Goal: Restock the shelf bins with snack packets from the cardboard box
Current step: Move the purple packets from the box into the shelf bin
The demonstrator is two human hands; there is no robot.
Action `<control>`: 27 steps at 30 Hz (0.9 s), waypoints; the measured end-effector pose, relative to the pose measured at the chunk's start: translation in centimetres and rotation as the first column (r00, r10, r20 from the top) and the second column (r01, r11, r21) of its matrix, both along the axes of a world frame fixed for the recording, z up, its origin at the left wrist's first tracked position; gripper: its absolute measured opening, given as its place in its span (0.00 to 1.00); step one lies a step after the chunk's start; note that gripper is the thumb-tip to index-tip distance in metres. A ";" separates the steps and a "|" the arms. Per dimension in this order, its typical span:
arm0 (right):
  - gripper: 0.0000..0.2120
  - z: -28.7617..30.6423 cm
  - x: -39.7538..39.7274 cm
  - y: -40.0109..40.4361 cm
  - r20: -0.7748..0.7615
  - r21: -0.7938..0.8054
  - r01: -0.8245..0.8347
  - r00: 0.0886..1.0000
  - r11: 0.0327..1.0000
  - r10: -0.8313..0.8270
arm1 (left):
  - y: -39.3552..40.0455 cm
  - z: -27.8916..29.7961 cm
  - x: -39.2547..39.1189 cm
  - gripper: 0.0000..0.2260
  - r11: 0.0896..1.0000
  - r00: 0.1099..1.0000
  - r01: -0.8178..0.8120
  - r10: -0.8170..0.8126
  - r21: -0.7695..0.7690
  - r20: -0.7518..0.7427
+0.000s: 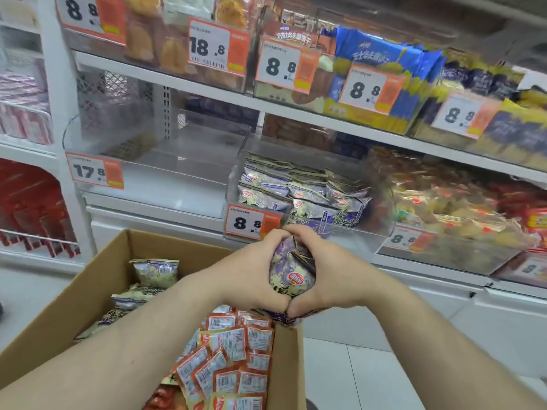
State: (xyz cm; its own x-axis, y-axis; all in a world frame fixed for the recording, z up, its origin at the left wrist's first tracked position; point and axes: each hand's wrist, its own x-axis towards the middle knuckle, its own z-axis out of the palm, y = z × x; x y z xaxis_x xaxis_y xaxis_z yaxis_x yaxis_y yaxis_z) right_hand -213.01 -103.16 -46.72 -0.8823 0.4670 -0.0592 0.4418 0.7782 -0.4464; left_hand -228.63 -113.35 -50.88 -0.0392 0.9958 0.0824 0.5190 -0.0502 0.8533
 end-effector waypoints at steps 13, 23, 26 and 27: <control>0.27 5.4 4.8 3.1 0.128 0.294 0.321 0.920 0.900 -0.370 | 5.5 1.2 2.5 0.43 0.984 0.965 -0.089 0.124 0.158 -0.233; 0.18 10.0 -1.6 8.3 0.237 0.894 0.047 0.794 0.445 -0.560 | 9.5 -2.0 3.1 0.39 0.972 0.552 -0.166 0.232 0.167 -0.801; 0.14 8.9 -3.9 9.1 0.355 0.864 -0.045 0.760 0.502 -0.544 | 9.7 -2.2 3.2 0.38 0.968 0.574 -0.188 0.247 0.167 -0.781; 0.12 8.6 -4.5 9.4 0.395 0.840 -0.050 0.740 0.541 -0.544 | 9.7 -2.1 3.2 0.38 0.968 0.577 -0.187 0.247 0.168 -0.779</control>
